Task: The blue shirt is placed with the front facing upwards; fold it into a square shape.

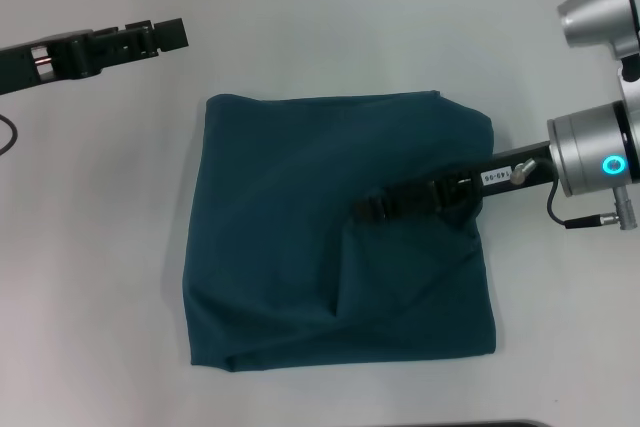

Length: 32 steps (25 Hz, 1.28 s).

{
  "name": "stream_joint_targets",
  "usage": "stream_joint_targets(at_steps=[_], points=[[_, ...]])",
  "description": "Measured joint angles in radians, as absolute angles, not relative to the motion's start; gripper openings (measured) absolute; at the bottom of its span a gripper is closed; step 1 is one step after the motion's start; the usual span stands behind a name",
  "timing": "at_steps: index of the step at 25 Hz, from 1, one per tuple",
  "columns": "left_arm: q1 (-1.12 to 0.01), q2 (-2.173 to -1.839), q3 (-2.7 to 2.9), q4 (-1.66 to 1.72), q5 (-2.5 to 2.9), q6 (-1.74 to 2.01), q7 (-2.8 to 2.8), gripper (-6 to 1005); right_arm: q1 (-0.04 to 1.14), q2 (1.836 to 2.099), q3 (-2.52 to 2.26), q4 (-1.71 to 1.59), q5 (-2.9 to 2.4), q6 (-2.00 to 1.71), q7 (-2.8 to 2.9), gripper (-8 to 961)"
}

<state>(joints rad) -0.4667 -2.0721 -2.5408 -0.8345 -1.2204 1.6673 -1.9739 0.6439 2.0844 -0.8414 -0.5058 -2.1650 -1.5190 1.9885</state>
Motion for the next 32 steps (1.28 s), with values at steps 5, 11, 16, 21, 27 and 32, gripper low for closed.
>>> stream_joint_targets(at_steps=[5, 11, 16, 21, 27, 32], points=[[-0.466, -2.072, -2.539, -0.826, -1.22, 1.667, -1.974, 950, 0.641, 2.083, -0.851, -0.505, -2.164, -1.529, 1.989, 675], [-0.466, -2.072, -2.538, -0.822, -1.222, 1.667, -1.974, 951, 0.631, 2.078, -0.854, -0.511, -2.165, -1.579, 1.978, 331], [-0.466, -2.072, -2.539, -0.822, -1.224, 1.667, -1.974, 951, 0.603, 2.073, -0.854, -0.516, -2.166, -1.645, 1.957, 177], [-0.466, -2.072, -2.543, -0.822, -1.224, 1.667, -1.974, 950, 0.549, 2.065, -0.854, -0.533, -2.167, -1.68, 1.953, 89], [-0.472, -2.08, -2.543, -0.821, -1.224, 1.667, -1.974, 951, 0.461, 2.06, -0.842, -0.601, -2.162, -1.727, 1.952, 40], [-0.476, -2.087, -2.543, -0.821, -1.224, 1.666, -1.974, 951, 0.418, 2.05, -0.839, -0.621, -2.163, -1.745, 1.945, 37]])
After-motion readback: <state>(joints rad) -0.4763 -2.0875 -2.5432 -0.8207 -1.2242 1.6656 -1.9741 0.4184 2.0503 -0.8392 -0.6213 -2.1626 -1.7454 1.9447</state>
